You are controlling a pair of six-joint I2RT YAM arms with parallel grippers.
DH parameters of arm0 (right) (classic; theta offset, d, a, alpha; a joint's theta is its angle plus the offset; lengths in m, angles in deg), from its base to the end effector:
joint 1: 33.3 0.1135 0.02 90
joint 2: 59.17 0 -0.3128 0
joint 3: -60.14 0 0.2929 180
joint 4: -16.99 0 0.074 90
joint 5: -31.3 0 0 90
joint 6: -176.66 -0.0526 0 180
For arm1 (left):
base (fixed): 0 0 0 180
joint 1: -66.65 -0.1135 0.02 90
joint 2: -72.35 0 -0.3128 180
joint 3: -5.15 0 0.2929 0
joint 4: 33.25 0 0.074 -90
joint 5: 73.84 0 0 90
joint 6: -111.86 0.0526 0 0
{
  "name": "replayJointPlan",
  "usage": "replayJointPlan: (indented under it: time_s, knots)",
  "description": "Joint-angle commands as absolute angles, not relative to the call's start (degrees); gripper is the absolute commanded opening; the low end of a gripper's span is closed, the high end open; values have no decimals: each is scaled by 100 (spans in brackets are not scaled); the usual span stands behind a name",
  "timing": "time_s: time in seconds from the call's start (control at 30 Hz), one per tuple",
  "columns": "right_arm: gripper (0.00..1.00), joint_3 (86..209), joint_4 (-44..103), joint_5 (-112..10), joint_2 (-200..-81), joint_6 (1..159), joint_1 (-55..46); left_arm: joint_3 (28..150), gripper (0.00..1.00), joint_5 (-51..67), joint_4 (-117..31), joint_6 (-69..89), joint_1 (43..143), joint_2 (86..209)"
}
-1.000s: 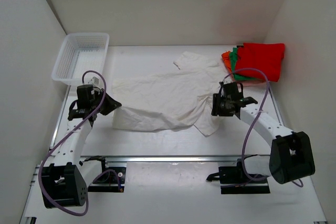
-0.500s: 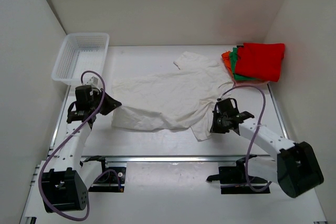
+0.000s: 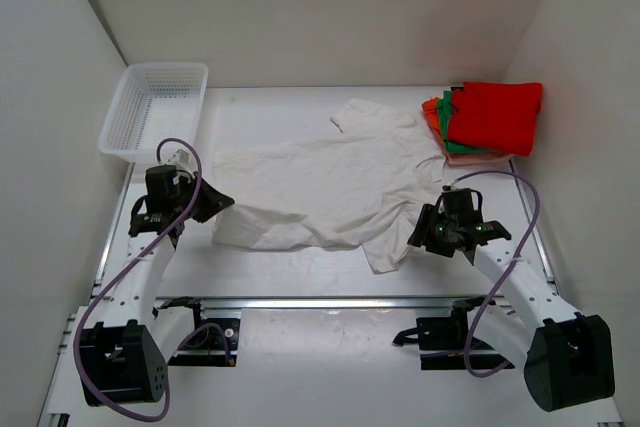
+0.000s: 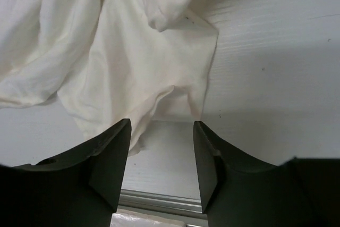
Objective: Fold and stack the t-shirts
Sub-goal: Flatten out the tshirt
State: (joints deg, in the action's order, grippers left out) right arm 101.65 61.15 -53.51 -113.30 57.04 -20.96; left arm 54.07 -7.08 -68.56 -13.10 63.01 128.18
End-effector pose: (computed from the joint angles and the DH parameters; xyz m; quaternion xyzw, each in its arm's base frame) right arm 0.1863 0.0456 0.1973 0.1310 0.9484 0.1428 0.2511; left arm 0.2265 -0.0064 0.2549 -0.2190 0.8722 -0.2844 0.3322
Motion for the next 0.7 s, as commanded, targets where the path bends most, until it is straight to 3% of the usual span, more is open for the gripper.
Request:
replayJointPlan:
  time_s: [0.0,0.53,0.57,0.63,0.67]
  knots:
    - [49,10105,5782,-5255,-11532,5976,-2310,5442,0,-801,-6748,-1321,6305,12649]
    - [47,10052,4903,-5141,-12429,6153,-2152,5292,0,-801,-6704,-1365,6305,12613]
    - [37,10113,4903,-5150,-12430,6196,-2100,5318,0,-801,-6670,-1356,6313,12631]
    - [6,10193,4981,-5106,-12447,6205,-2082,5301,0,-827,-6704,-1383,6340,12622]
    - [0,10271,5034,-5088,-12421,6223,-2082,5309,0,-862,-6722,-1357,6296,12596]
